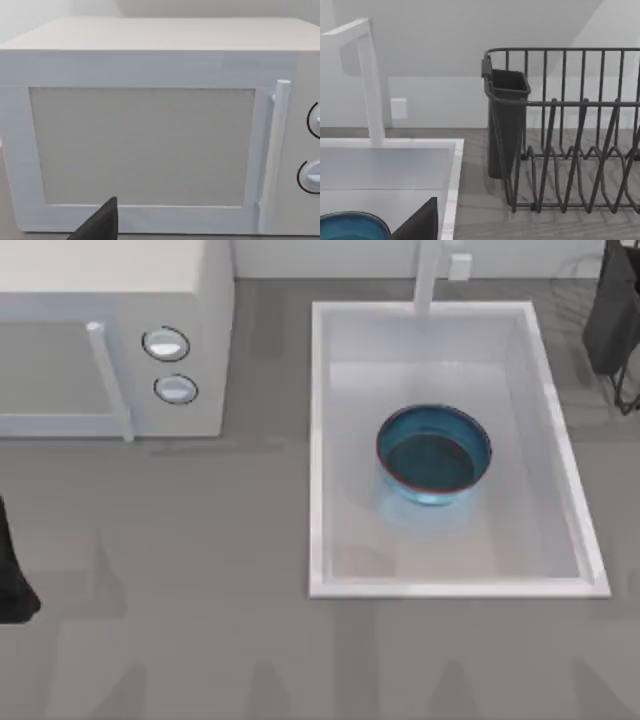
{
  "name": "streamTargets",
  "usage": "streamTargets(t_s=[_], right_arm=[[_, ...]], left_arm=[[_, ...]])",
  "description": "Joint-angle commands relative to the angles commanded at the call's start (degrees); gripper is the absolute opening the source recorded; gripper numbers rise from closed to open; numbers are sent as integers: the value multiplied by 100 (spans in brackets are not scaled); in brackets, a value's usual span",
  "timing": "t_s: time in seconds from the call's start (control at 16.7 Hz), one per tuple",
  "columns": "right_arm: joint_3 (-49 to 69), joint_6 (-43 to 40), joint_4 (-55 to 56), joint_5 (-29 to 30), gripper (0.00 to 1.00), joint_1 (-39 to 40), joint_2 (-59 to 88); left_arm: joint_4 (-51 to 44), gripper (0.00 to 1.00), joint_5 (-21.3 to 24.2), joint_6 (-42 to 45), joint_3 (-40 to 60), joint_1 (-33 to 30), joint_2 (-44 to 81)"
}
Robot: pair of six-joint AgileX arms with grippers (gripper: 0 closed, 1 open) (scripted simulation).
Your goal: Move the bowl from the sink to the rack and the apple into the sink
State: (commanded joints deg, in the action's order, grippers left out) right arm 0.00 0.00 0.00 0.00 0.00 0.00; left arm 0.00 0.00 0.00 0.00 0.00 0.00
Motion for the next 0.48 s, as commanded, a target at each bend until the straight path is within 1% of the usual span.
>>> streamTargets(t_s=[0.24,0.48], right_arm=[[128,55,-15,0,100,25,92],[1095,307,-349,26,100,192,900]], left_arm=[[0,100,0,0,0,0,0],[0,100,0,0,0,0,0]])
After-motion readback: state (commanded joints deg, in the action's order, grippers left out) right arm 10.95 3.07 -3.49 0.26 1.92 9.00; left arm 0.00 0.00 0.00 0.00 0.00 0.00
